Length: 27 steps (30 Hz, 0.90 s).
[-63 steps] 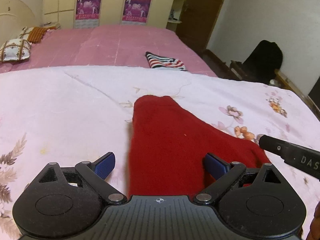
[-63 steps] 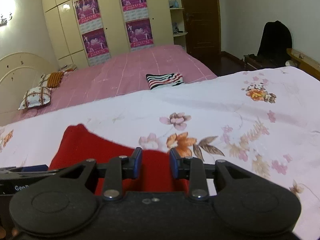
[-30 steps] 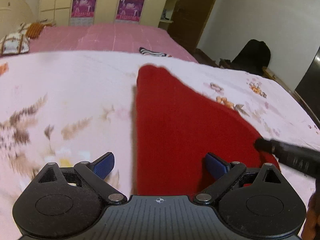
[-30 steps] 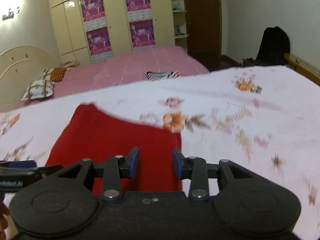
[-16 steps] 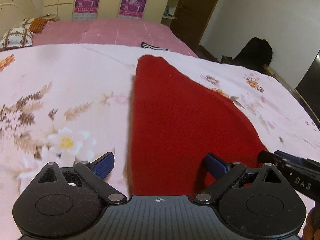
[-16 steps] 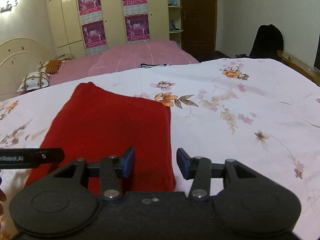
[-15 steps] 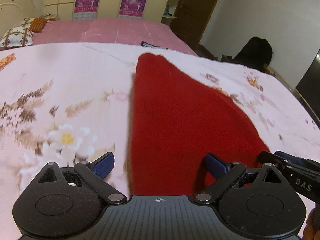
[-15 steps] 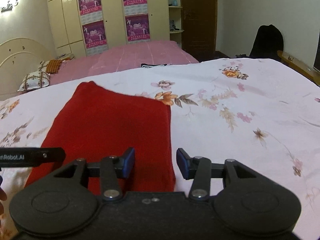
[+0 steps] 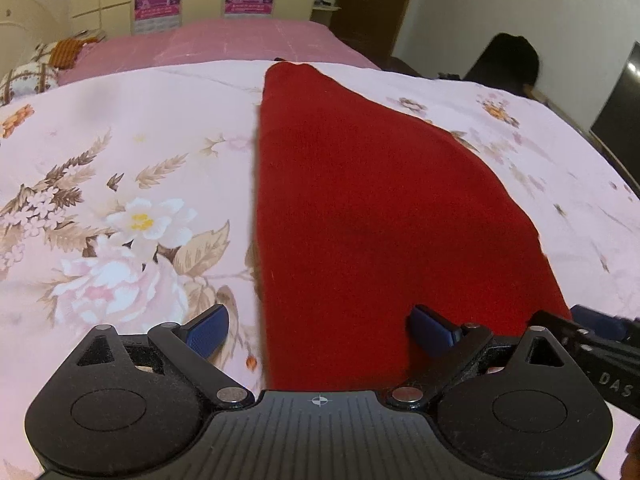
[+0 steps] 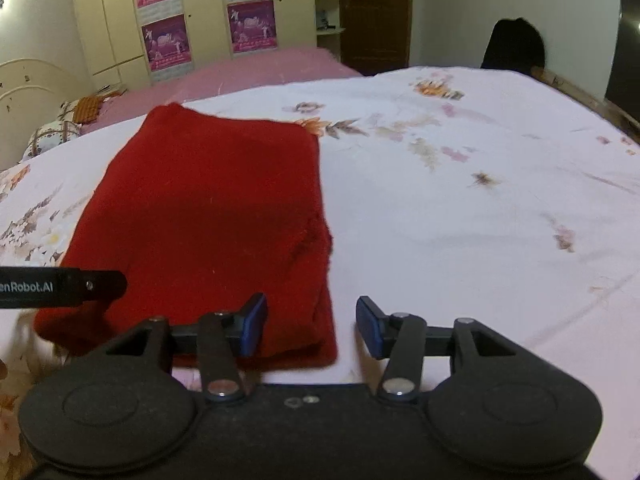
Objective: Fold small clothes
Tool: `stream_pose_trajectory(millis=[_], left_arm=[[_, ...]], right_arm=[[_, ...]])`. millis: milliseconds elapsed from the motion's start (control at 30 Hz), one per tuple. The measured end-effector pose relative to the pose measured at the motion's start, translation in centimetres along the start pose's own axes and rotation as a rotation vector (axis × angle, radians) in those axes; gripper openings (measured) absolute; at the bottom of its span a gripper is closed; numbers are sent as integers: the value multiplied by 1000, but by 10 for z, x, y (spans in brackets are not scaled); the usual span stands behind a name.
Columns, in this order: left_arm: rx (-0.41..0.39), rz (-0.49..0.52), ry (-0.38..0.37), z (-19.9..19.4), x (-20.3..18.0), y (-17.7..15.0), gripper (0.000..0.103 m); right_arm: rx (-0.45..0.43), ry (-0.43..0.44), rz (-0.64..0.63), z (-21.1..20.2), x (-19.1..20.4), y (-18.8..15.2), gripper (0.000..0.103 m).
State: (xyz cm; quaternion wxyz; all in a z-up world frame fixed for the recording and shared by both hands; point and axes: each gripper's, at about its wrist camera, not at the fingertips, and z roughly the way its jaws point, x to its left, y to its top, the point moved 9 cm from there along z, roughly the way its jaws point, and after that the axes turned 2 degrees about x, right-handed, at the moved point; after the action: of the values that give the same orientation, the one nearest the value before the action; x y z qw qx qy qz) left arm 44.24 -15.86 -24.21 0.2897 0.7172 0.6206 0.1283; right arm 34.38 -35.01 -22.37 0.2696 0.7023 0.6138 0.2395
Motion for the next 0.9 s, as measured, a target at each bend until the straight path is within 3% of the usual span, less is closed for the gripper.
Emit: stream_pose_trajectory(millis=[167,333,633,800,900], left_arm=[[-36,-47,-32,-23,7,0,97],[-70,-79,-48,-28,14,19,97],[-54,-162,-71,14,24,59,97],[2,-211,-160,49,23,60,97],[-14,-219,-199,57,20,59,97]], right_arm=[[-40,-9,29,-29,-8,-2,65],[-40,41,113,-31,-21,13,79],[34,194,259,33,-29,59,84],[67,248,268,67,-28,75,87],[123,298,257,89,-24,69,86]])
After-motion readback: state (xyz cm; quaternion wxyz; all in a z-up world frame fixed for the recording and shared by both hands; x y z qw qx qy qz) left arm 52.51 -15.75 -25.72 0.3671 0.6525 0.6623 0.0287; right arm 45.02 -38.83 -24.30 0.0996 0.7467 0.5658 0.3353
